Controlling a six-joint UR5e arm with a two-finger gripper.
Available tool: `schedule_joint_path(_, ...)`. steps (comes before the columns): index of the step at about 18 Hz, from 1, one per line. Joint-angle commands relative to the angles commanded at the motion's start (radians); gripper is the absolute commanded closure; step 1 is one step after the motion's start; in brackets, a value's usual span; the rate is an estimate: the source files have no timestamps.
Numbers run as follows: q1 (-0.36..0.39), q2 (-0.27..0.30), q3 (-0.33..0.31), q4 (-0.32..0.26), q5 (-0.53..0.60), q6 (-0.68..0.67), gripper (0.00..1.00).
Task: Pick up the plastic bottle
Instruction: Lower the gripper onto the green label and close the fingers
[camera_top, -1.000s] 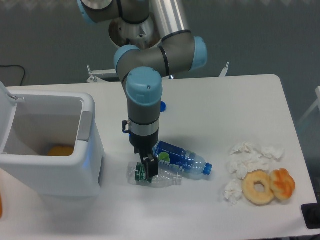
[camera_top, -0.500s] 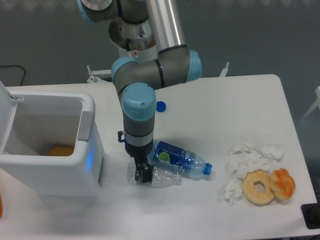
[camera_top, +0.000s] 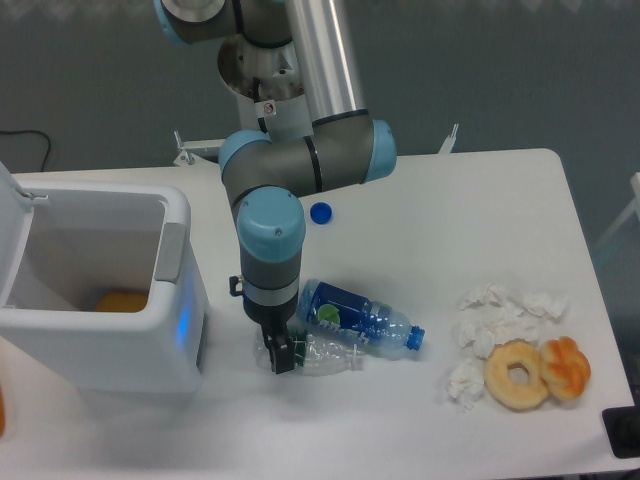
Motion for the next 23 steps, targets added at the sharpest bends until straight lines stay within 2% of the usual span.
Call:
schedule_joint_path(19,-0.014,-0.046,-0.002,0.0,0.008,0.025,0.0)
schedule_joint_path(23,-0.014,-0.046,-0.002,0.0,0.011,0.028,0.07)
